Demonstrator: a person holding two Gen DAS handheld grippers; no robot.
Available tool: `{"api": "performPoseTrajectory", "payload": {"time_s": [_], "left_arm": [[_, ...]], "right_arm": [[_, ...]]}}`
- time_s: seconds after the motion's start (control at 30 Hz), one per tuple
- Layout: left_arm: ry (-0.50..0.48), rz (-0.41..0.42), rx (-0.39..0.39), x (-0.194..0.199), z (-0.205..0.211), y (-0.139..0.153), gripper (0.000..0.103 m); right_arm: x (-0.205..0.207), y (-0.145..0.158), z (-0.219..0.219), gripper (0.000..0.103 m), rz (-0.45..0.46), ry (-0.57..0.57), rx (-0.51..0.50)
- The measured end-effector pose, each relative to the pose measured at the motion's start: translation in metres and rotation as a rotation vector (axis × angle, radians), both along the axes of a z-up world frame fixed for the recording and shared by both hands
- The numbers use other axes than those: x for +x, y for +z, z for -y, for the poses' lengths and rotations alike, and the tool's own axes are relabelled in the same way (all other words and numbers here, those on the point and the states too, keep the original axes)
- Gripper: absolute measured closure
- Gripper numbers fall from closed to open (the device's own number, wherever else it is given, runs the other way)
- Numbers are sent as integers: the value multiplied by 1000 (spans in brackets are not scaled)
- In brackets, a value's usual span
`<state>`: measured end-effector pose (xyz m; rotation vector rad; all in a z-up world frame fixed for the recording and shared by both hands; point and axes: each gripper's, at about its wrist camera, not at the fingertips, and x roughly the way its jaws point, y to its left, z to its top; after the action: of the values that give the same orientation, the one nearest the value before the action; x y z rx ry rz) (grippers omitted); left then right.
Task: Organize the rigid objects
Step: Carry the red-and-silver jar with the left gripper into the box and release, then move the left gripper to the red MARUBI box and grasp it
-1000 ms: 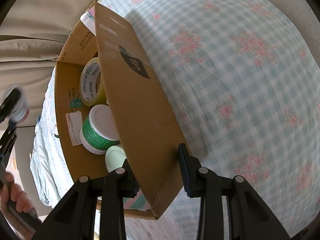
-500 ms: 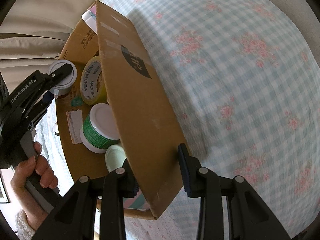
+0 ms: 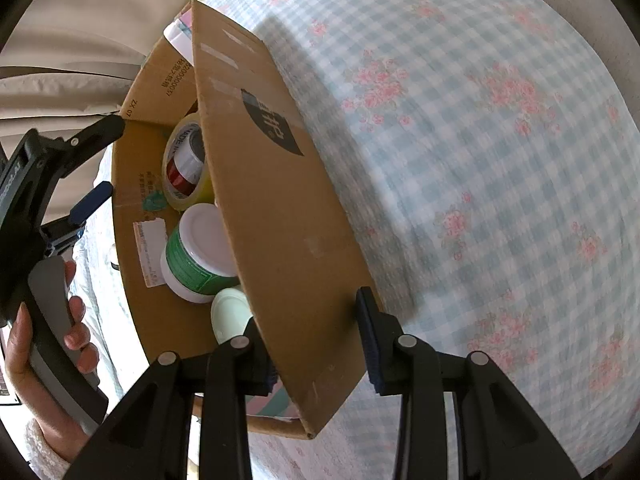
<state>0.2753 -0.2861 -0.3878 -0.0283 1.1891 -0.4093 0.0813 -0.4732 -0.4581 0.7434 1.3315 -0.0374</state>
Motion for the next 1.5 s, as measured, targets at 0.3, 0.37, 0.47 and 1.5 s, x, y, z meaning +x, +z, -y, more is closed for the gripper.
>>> {"api": "performPoseTrajectory", "payload": {"time_s": [0.3,0.37,0.47,1.5], "left_arm": [[-24,42,-18,-19,-18,38,0],[-32,62,-12,-23,-23,47,0],[-41,95,-14,-30,-37,63,0],[-984,140,528,-1,-148,-41,2]], "right_arm": [[0,-1,1,72,7,2,-1],[-2,-1,2,72,13,4,-2],[-6,-1,2,72,15,2,-1],[-7,1,-4,72,23,3,-17]]}}
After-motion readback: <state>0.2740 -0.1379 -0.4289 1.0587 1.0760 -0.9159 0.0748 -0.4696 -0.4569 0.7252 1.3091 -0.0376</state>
